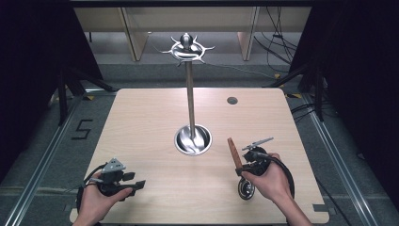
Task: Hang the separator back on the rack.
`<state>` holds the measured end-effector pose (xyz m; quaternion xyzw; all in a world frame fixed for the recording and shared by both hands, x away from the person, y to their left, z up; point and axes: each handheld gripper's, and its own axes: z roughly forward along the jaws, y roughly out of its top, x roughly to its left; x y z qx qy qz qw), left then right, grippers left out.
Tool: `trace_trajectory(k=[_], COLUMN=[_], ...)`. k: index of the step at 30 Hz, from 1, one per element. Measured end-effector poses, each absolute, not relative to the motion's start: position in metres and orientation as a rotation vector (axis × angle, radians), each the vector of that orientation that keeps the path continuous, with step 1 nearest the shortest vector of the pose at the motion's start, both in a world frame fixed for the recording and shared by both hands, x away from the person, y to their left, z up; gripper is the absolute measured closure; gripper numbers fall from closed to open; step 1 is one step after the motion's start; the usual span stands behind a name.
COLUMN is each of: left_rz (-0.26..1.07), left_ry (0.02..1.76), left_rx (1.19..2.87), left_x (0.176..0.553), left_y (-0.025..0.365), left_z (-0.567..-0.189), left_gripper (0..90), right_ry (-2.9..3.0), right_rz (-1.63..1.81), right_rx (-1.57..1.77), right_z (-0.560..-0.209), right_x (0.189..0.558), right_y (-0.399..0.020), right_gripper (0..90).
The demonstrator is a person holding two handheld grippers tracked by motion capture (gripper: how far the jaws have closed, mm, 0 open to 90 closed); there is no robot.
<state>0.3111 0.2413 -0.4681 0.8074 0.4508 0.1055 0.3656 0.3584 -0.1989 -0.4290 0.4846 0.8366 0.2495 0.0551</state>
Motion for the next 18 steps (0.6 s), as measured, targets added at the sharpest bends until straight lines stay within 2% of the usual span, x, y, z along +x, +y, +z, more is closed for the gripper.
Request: trace_trajectory(k=[18], left_rz=[0.272], left_ry=[1.152], left_rx=[2.066], left_x=[0.311], left_y=[0.242], left_z=[-0.467], left_gripper=[42.3], right_ry=[2.464], right_rz=[0.865], right_rx=[1.479], right_z=[-0.407], right_x=[0.353], right_y=[-0.207], right_gripper=[69.7])
